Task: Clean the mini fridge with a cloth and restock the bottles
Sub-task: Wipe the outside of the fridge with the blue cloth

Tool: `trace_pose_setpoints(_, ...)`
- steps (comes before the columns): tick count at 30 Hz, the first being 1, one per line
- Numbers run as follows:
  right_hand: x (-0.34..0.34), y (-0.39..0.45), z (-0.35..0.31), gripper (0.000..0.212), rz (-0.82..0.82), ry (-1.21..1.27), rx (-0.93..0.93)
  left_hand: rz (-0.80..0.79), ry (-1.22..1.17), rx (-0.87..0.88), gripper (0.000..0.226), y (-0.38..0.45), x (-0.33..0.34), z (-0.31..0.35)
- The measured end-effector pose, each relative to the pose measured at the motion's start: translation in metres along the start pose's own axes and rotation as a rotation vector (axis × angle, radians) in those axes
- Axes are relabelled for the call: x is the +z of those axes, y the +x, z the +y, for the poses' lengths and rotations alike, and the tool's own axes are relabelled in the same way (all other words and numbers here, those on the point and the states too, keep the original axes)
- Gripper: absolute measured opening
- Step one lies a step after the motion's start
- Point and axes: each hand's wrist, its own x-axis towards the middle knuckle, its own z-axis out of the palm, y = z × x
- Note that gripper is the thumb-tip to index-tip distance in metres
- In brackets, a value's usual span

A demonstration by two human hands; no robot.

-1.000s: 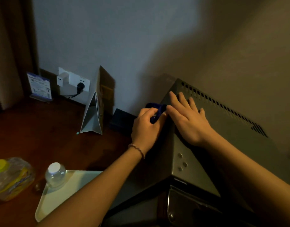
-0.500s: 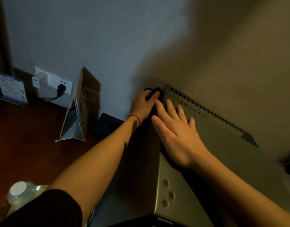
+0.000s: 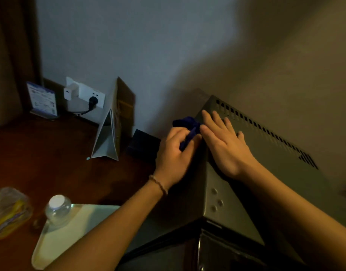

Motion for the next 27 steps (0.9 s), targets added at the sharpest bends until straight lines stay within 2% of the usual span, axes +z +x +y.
trace_pose_setpoints(3, 0.001, 0.0, 0.0, 0.054, 0.008, -0.019, 0.01, 0.033, 0.0, 0.045, 0.044, -0.046, -0.016, 0.02)
trace_pose_setpoints(6, 0.002, -0.001, 0.001, 0.054, 0.017, -0.019, 0.011, 0.017, 0.044, 0.012, 0.039, -0.089, -0.031, 0.032)
trace_pose_setpoints(12, 0.002, -0.004, -0.002, 0.054, 0.011, -0.056, 0.023, 0.004, 0.058, -0.054, 0.047, -0.14, -0.048, 0.023)
trace_pose_setpoints(20, 0.001, -0.007, -0.006, 0.054, -0.04, -0.146, 0.002, 0.013, 0.031, -0.164, 0.054, -0.137, -0.041, -0.024)
trace_pose_setpoints(24, -0.001, -0.006, -0.006, 0.055, -0.056, -0.177, 0.002, 0.035, 0.028, -0.162, 0.062, -0.122, -0.032, -0.054)
trace_pose_setpoints(27, -0.001, -0.006, -0.007, 0.057, -0.059, -0.18, 0.0, 0.032, 0.049, -0.181, 0.052, -0.11, -0.029, -0.071)
